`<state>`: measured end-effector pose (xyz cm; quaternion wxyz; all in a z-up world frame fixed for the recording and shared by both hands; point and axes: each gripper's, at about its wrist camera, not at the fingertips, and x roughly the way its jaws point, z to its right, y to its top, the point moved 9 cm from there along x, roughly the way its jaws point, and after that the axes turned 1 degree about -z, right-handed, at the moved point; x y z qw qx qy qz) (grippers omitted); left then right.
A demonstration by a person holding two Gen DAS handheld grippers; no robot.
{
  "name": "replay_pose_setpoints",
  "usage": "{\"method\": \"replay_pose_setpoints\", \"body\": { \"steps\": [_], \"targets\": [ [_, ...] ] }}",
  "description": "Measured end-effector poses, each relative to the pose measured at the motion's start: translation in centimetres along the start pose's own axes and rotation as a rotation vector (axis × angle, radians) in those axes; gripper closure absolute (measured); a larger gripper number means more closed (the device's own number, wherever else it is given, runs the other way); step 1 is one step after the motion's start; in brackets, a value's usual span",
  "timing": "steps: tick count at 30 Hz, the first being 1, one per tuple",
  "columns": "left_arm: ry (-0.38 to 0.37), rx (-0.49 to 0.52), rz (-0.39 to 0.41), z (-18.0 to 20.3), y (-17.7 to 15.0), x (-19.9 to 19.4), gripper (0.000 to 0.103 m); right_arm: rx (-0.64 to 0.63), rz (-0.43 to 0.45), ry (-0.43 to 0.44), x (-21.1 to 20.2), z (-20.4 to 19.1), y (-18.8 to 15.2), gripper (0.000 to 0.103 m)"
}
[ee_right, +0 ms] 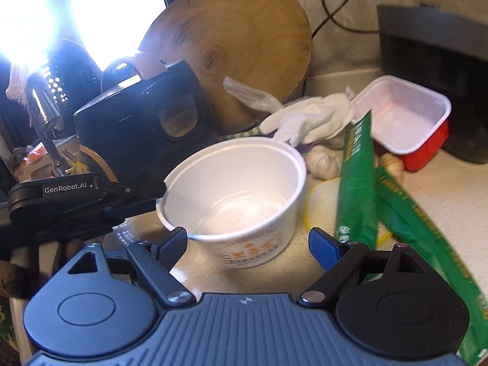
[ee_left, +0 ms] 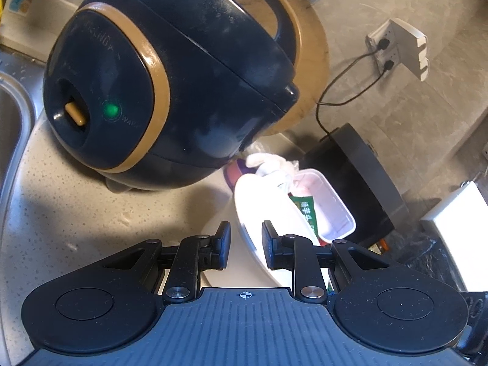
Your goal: Collect trash
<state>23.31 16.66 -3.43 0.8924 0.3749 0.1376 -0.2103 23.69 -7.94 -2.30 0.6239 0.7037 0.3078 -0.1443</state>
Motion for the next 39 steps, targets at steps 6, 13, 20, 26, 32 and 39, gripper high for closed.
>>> {"method": "replay_pose_setpoints", "body": {
  "steps": [6,13,20,26,32,39],
  "targets": [
    [0.068,0.001,-0.055,0.6,0.6,0.4,0.078,-0.003,0.078,-0.21,-3.9,4.5,0.9,0.004],
    [0.207,0.059,-0.06,1.1,0.8,4.2,0.077,0.108,0.094,-0.339,-7.9,10.9,-1.4,0.0],
    [0.236,0.159,-0.17,0.9,-1.1,6.0,0.083,0.111,-0.033,-0.451,-8.9,14.7,-5.0,0.0],
    [0.182,0.236,-0.257,1.7,-4.2,2.7,0.086,0.127,-0.002,-0.361,-8.3,13.9,-5.1,0.0],
    [0.163,0.364,-0.226,2.1,-5.6,-0.3,0.086,0.223,-0.005,-0.228,-6.0,12.9,-4.7,0.0],
    [0.095,0.352,-0.199,2.5,-5.0,-1.1,0.086,0.226,0.069,-0.221,-4.1,12.3,-0.1,0.0]
  ]
}}
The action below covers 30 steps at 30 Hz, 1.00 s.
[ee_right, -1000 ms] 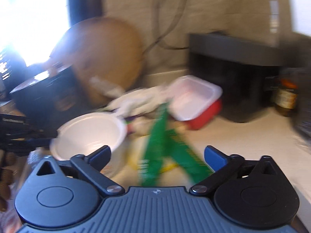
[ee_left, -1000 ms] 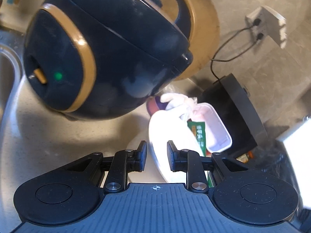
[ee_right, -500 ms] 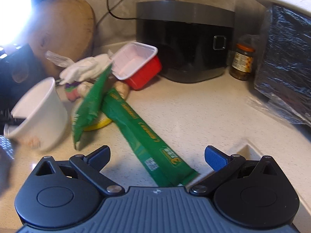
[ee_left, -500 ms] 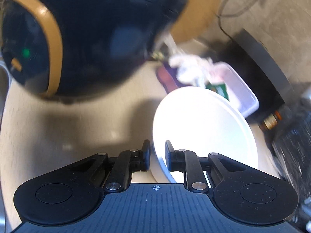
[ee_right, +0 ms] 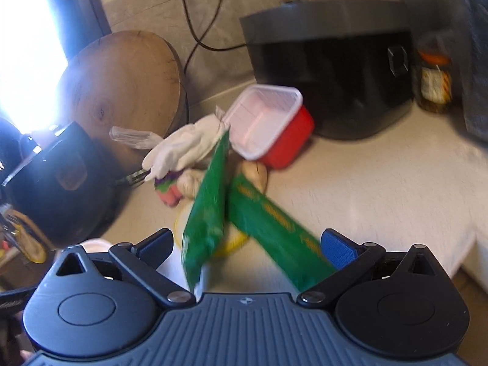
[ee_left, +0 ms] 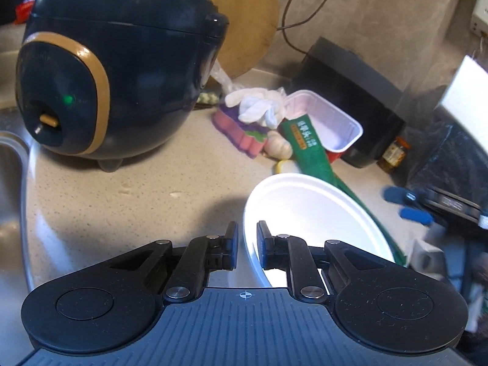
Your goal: Collect trash
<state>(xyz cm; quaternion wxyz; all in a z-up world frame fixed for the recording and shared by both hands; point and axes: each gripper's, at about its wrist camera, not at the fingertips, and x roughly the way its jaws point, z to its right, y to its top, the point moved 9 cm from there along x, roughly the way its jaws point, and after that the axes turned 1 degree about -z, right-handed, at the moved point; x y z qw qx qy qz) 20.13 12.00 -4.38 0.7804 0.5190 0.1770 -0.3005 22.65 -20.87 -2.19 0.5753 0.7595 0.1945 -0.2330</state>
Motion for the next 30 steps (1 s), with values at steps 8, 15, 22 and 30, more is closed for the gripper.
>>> {"method": "replay_pose_setpoints", "body": {
  "steps": [8,15,22,30],
  "targets": [
    [-0.024,0.004,-0.005,0.2,-0.2,0.2,0.086,-0.127,-0.054,-0.005,6.4,-4.0,1.7,0.009],
    [-0.034,-0.025,0.022,-0.2,-0.1,-0.1,0.087,-0.198,-0.101,-0.05,10.1,-4.8,1.8,0.072],
    [-0.051,-0.013,0.004,0.5,-0.4,0.4,0.087,-0.228,-0.121,0.052,5.3,-5.6,0.3,0.076],
    [-0.039,-0.019,0.003,0.3,-0.5,0.6,0.087,-0.196,-0.184,0.062,3.0,-4.1,-3.3,0.057]
  ]
}}
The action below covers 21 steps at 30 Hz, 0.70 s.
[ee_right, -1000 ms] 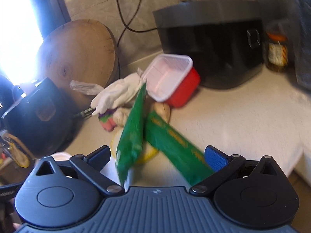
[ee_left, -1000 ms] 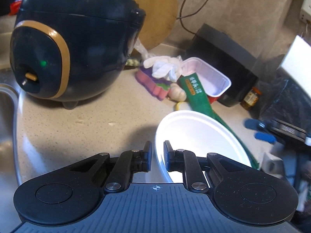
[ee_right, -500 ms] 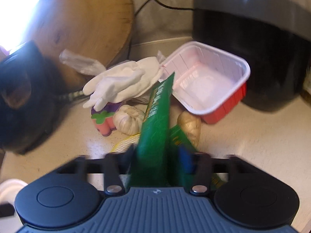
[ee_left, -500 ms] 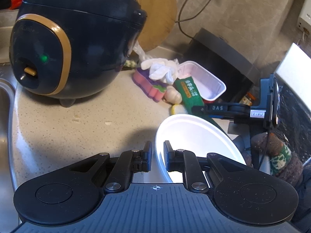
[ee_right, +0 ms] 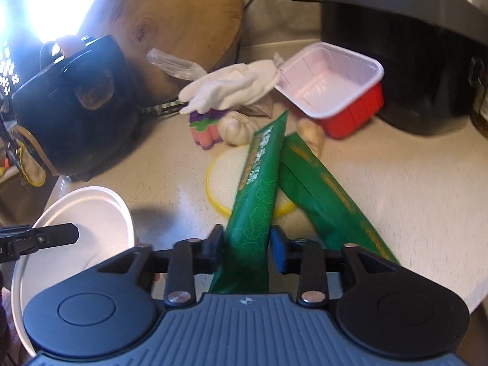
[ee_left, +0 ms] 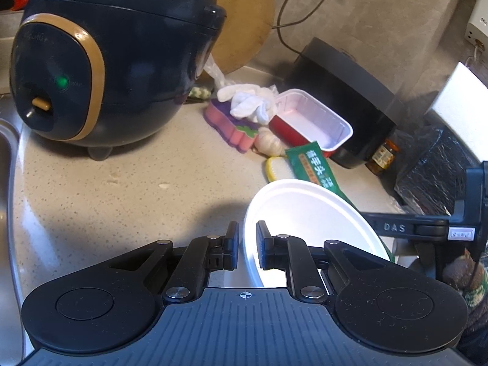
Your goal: Collect trash
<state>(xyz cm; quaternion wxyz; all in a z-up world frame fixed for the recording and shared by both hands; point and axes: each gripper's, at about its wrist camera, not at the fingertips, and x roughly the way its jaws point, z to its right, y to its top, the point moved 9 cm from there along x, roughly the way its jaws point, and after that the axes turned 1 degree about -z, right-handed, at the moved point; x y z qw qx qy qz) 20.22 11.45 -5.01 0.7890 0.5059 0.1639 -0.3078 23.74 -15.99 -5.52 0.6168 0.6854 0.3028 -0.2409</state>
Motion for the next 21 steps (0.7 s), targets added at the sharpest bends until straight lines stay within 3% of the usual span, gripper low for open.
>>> {"method": "replay_pose_setpoints", "body": {
  "steps": [3,9,14,21],
  "targets": [
    [-0.003,0.0,0.001,0.0,-0.1,-0.1,0.087,0.038,0.031,-0.03,-0.8,1.6,-0.1,0.037],
    [-0.008,0.004,-0.002,0.2,-0.2,0.0,0.087,0.145,0.114,-0.135,-2.8,7.4,0.3,0.012],
    [-0.005,-0.009,-0.021,-0.1,-0.4,0.4,0.087,0.327,0.093,-0.159,-2.3,11.9,-1.2,0.005],
    [-0.001,-0.003,-0.021,0.0,-0.5,0.5,0.087,0.303,0.053,-0.164,-0.9,11.5,-2.0,0.0]
  ]
}}
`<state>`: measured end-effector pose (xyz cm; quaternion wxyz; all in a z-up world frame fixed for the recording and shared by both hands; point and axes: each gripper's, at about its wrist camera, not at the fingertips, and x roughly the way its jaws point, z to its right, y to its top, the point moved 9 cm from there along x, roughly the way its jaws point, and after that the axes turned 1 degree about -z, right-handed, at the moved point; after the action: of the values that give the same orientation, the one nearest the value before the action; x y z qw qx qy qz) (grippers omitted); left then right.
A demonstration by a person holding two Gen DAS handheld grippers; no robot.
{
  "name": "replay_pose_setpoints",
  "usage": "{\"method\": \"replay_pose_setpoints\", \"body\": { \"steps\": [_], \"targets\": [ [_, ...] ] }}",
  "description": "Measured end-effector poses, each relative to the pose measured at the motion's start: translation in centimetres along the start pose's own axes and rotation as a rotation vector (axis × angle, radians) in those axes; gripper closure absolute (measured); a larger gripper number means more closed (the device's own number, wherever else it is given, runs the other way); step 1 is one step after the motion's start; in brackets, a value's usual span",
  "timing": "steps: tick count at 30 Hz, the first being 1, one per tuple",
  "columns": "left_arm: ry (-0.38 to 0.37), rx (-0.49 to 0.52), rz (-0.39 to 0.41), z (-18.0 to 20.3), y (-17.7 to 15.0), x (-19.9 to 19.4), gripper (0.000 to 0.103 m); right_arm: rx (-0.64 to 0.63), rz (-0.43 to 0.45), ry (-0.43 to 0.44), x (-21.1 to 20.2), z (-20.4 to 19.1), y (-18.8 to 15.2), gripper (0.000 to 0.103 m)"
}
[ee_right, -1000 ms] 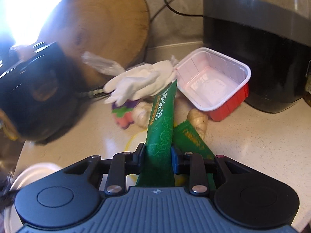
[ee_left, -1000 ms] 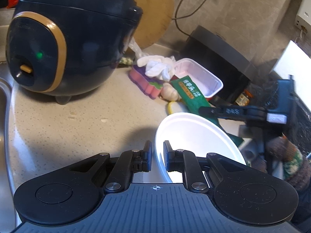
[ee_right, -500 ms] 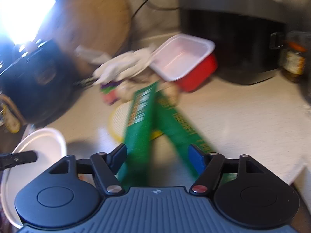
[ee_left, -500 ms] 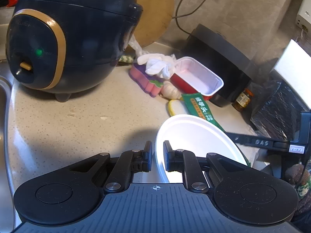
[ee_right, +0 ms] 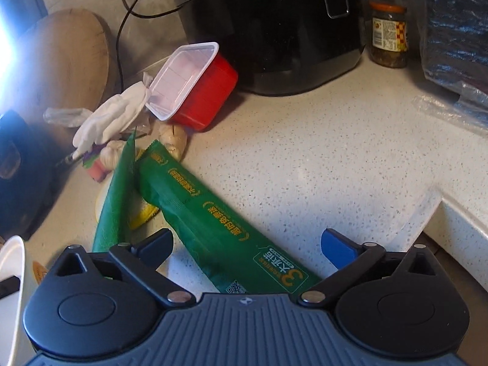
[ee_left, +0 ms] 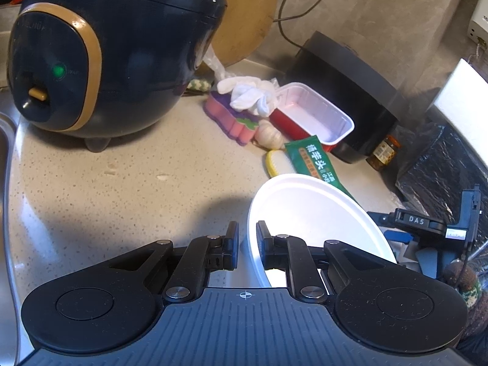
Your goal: Collect trash
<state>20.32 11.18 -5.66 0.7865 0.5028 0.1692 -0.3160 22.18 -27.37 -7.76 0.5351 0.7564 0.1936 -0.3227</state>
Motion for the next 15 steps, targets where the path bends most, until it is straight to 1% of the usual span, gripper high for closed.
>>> {"method": "replay_pose_setpoints", "body": {
  "steps": [3,8,11,13,14,15],
  "targets": [
    [0.002,0.001,-0.001,0.0,0.0,0.0,0.087,-0.024,0.01,-0.011,-0.1,-0.3,-0.3,0.0],
    [0.002,0.004,0.0,0.0,0.0,0.1,0.087,0.013,0.014,0.026,-0.6,-0.1,-0.5,0.0],
    [0.002,0.001,0.0,-0.1,0.0,0.1,0.087,0.029,-0.015,0.059,-0.6,0.1,-0.2,0.0],
    [0.001,0.0,0.002,-0.1,0.0,0.0,0.087,0.001,-0.052,0.12,-0.7,-0.5,-0.5,0.0],
    [0.001,0.0,0.003,-0.1,0.0,0.0,0.087,-0.026,-0.078,0.131,-0.8,-0.9,-0.6,0.0],
    [0.002,0.002,0.003,0.0,0.0,0.0,0.087,-0.04,-0.087,0.111,-0.9,-1.0,-0.6,0.001]
  ]
}}
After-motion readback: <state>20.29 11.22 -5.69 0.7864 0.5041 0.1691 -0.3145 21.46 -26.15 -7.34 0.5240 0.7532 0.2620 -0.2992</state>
